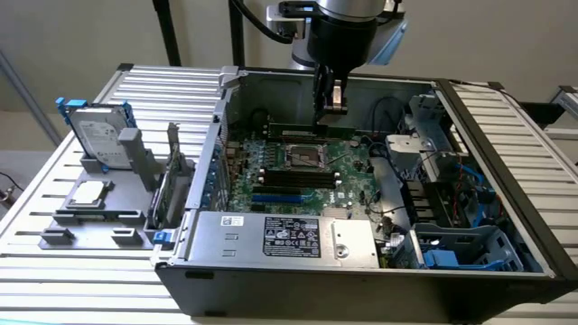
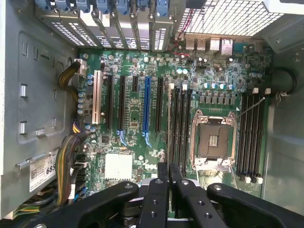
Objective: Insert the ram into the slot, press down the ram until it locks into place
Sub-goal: 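Insert the ram into the slot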
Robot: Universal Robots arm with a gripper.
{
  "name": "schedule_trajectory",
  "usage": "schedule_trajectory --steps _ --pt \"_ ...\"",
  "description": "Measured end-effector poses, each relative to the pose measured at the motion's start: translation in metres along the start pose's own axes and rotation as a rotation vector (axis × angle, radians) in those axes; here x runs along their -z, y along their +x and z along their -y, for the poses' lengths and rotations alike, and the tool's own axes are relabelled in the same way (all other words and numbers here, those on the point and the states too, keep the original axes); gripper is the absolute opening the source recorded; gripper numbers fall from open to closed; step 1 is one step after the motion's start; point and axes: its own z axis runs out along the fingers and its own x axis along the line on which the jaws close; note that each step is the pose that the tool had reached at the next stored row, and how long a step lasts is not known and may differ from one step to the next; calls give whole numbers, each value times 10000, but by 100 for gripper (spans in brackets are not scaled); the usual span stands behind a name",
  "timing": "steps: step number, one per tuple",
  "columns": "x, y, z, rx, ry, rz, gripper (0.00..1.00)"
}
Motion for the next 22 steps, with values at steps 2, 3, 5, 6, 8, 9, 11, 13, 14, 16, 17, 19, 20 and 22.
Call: schedule_trajectory --steps 2,3,5,6,8,9,11,13,14,16,17,19,20,22 --pt "0 0 0 0 0 0 13" --pt "0 0 0 0 0 0 13" --pt "-1 0 -1 0 1 -1 13" --pt "-8 -2 -3 0 19 -3 13" --pt "-33 -14 -11 0 64 -30 13" --pt "-47 -27 -17 -2 79 -46 13" --pt "-73 -47 -36 -12 103 -79 13" --pt "-105 -67 -54 -25 113 -108 13" --pt "-121 -79 -59 -32 114 -123 13" --pt "-151 -100 -63 -51 116 -157 13" --pt "-168 -108 -63 -69 116 -169 13" --pt "-199 -118 -62 -121 118 -187 13" --pt "-213 -123 -61 -152 119 -198 13" --pt "-241 -130 -60 -196 119 -225 13"
